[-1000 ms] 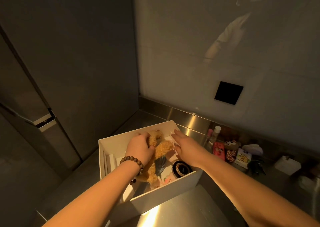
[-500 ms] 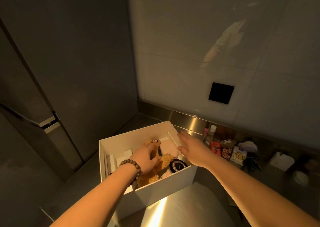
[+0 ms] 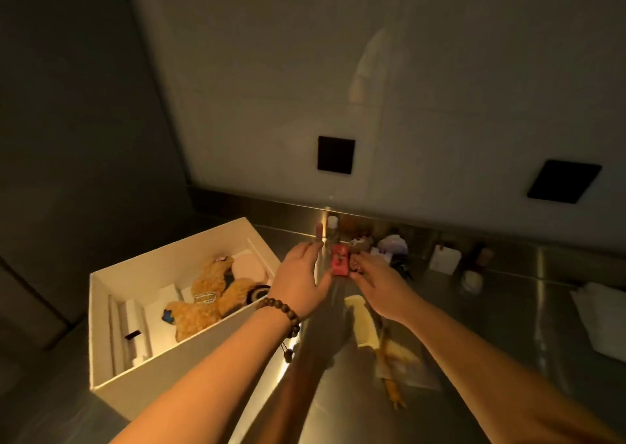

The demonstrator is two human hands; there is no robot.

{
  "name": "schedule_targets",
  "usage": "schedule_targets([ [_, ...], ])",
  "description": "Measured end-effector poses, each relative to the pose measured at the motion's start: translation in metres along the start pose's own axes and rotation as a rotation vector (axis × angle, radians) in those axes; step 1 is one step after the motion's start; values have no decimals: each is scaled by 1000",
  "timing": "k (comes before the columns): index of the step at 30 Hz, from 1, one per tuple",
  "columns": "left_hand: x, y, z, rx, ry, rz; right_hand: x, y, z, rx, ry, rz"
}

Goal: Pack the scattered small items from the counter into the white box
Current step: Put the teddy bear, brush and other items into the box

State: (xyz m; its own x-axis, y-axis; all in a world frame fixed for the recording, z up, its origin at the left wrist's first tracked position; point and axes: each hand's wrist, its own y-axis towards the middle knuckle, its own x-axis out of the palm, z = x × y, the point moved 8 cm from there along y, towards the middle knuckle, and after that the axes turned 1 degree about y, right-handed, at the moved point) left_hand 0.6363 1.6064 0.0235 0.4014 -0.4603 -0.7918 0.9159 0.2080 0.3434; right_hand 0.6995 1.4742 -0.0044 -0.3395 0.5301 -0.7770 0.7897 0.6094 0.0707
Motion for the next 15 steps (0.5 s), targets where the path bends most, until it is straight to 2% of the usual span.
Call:
schedule_targets([
  [4, 54, 4, 16, -10, -11, -106, -21, -24, 66, 138, -75, -9],
  [8, 104, 8, 4, -139, 18, -201, -28, -37, 121, 267, -88, -26],
  [15, 167, 8, -15, -240, 38, -365, -9, -12, 173, 371, -65, -74],
])
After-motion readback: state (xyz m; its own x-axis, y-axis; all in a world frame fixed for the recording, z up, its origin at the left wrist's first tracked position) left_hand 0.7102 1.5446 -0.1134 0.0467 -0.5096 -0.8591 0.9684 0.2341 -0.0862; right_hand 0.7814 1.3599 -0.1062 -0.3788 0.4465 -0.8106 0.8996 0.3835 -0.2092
